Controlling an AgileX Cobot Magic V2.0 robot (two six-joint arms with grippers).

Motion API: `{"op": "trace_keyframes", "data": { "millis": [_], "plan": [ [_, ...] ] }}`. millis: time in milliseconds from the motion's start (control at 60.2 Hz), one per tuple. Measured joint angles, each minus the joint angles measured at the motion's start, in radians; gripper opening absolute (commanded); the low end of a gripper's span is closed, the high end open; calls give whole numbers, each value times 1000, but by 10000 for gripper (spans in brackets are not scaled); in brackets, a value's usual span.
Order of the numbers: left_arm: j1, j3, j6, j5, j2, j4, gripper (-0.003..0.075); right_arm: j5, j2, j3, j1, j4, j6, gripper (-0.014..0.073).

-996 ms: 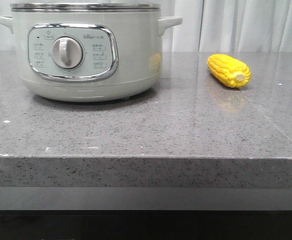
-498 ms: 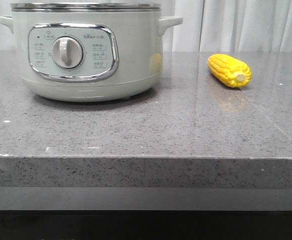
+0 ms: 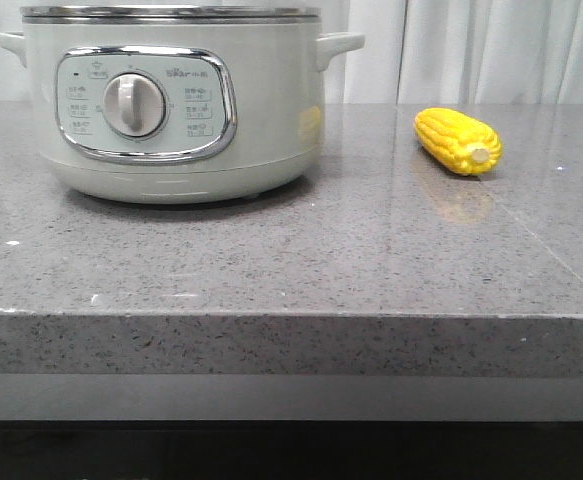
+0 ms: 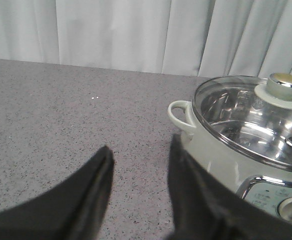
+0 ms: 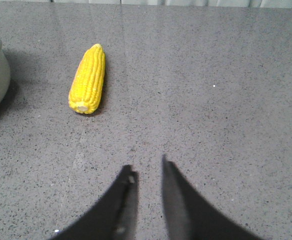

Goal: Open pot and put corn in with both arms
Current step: 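Grasp the lid knob with the left gripper and lift the lid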

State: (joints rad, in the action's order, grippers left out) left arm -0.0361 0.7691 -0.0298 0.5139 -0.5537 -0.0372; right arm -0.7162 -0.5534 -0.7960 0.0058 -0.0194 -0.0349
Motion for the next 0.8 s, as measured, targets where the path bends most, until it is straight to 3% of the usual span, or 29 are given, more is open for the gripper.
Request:
{"op": "trace_keyframes", "data": {
  "millis": [50, 133, 564, 797],
  "plan": [
    [0, 0, 0, 0, -8, 4, 587, 0, 0, 0, 0, 0, 0, 554],
    [-19, 0, 0, -5, -26, 6, 585, 0, 0, 0, 0, 0, 2, 605],
    [-326, 92, 15, -206, -309, 10, 585, -2, 0, 0, 0, 0, 2, 592],
    [-400, 251, 15, -249, -546, 10, 585, -2, 0, 0, 0, 0, 3, 592]
  ]
}}
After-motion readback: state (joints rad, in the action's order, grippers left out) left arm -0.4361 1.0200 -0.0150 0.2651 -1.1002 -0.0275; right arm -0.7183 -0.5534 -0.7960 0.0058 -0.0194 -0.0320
